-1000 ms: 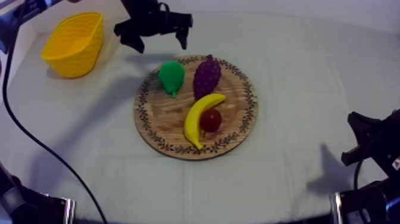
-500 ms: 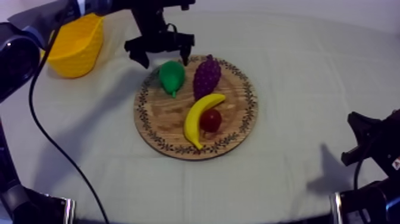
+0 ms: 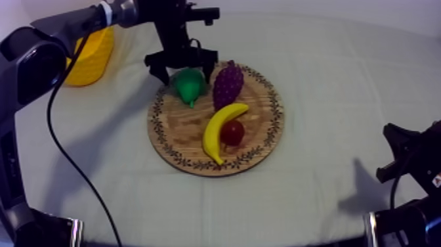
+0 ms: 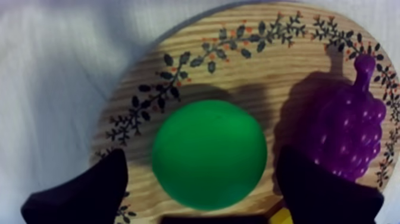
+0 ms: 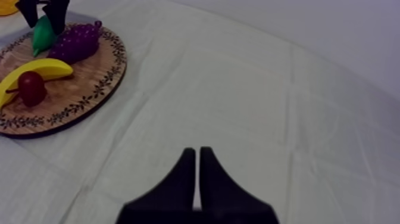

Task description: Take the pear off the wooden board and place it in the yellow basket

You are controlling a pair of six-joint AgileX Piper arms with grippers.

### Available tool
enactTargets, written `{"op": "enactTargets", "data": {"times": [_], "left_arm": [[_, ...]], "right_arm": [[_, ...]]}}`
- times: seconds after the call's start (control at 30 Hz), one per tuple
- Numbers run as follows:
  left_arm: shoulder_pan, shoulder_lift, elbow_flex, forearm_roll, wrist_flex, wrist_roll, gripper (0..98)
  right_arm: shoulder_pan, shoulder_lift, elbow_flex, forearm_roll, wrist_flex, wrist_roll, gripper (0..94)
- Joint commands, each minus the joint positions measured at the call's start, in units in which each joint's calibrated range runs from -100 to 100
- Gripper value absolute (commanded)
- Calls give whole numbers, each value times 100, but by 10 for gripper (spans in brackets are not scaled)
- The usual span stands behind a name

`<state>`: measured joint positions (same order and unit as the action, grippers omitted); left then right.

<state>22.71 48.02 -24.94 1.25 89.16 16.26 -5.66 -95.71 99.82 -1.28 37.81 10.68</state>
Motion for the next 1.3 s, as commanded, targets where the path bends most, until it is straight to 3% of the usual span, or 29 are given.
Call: {"op": "enactTargets", "data": {"times": [0.0,0.13,0.4,0.57,0.9,1.27], "left_arm": [[-1,40,-23,25,1,-12,921],[-2,141,-99,67,0,-36,883],[-2,229,-137,90,0,-53,629],[2,247,-123,92,0,-54,548],[12,-72,69,116,22,-80,524],[12,-1259,89,90,464,-59,530]], "right_arm": [[-1,-4,-5,-1,2,4,4],[-1,-4,-5,-1,2,4,4],[-1,-4,-5,-1,2,4,4],[-1,-4,-5,-1,2,4,4],[-1,-4,-5,-1,2,4,4],[-1,-4,-5,-1,2,4,4]]}}
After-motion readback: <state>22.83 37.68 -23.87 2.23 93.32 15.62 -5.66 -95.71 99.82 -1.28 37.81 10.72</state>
